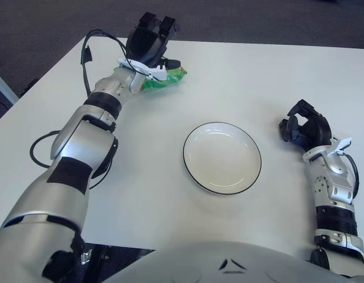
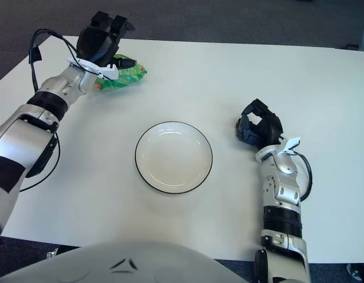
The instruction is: Put the snack into the plate.
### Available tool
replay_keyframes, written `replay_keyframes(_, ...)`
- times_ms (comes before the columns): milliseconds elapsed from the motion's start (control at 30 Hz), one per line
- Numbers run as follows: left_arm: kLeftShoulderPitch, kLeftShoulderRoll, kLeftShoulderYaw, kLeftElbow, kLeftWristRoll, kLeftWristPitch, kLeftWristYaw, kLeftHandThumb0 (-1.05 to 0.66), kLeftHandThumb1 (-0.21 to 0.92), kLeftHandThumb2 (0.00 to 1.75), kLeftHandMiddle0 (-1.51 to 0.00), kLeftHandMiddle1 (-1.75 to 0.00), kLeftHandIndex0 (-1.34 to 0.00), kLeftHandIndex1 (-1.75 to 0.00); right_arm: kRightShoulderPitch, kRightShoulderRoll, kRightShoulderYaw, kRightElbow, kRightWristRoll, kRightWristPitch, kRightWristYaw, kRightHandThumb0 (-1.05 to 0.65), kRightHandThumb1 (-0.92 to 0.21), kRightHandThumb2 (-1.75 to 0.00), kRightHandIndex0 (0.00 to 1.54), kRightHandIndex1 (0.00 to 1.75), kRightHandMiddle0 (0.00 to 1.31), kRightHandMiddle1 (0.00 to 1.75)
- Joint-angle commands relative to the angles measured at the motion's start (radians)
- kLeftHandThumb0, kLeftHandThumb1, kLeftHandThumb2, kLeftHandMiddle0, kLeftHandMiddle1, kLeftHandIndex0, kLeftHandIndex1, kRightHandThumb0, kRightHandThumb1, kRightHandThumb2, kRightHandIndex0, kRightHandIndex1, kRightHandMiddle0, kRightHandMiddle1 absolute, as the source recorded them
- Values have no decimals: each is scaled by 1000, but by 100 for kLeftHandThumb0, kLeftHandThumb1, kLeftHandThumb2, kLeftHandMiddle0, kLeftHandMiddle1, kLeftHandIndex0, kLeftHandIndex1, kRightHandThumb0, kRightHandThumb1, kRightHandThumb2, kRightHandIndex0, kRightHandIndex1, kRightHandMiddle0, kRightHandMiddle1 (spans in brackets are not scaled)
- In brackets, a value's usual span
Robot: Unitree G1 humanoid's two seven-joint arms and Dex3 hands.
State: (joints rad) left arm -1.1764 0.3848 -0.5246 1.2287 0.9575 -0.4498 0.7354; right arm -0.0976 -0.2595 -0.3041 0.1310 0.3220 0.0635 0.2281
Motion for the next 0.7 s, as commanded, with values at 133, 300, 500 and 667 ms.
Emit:
replay_keyframes(133, -42, -12, -55, 58, 7, 82, -43, -100, 92, 108, -19, -20, 0, -73, 74, 33, 27, 48, -13, 55, -4, -47, -37, -125, 125, 175, 58, 175)
replay_keyframes(300, -52, -28, -67, 77, -11, 130, -100, -100, 92, 115, -16, -13, 0, -62, 74, 33, 27, 49, -11, 56, -3, -47, -36, -126, 126, 175, 58, 175)
replay_keyframes(500, -63, -49, -79, 104, -18, 191, -173, -102, 92, 120, -13, -9, 0, -56, 76, 35, 27, 44, -8, 50, -1, -47, -36, -126, 126, 175, 58, 175)
replay_keyframes(667, -61, -56, -85, 113, -20, 227, -220, -102, 92, 123, -12, -7, 0, -54, 77, 34, 27, 44, -5, 44, 7, -47, -36, -126, 126, 175, 58, 175)
